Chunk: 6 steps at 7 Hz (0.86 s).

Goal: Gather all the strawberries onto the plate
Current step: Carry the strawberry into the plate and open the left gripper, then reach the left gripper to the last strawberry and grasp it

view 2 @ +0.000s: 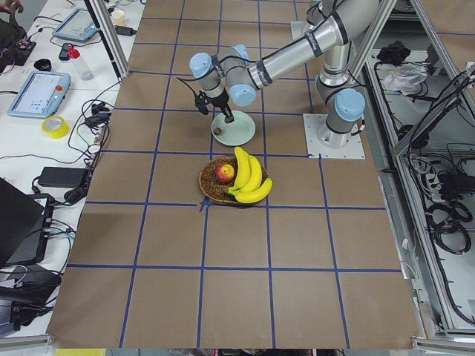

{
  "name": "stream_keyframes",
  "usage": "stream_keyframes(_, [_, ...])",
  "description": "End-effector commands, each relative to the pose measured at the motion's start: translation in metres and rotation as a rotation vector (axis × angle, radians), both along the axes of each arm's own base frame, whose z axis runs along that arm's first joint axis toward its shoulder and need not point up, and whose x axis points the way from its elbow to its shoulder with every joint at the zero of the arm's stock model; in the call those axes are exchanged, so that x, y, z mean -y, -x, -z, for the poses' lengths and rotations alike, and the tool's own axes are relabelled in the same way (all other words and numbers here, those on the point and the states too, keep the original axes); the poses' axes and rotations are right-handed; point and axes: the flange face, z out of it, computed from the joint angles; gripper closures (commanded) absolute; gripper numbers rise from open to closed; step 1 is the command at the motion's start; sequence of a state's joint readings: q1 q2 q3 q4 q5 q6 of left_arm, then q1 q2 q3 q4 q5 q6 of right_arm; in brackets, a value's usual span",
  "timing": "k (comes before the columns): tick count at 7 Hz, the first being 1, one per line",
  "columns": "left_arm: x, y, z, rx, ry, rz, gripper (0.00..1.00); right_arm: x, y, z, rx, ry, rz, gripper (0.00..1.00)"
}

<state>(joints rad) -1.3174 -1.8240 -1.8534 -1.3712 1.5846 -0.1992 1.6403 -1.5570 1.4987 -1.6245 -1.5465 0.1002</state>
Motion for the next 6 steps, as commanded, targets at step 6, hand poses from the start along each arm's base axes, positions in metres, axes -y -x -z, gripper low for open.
stream_keyframes(6, [0.025, 0.167, -0.028, -0.213, 0.219, 0.034, 0.0, 0.0, 0.0, -0.001, 0.0, 0.001, 0.008, 0.0])
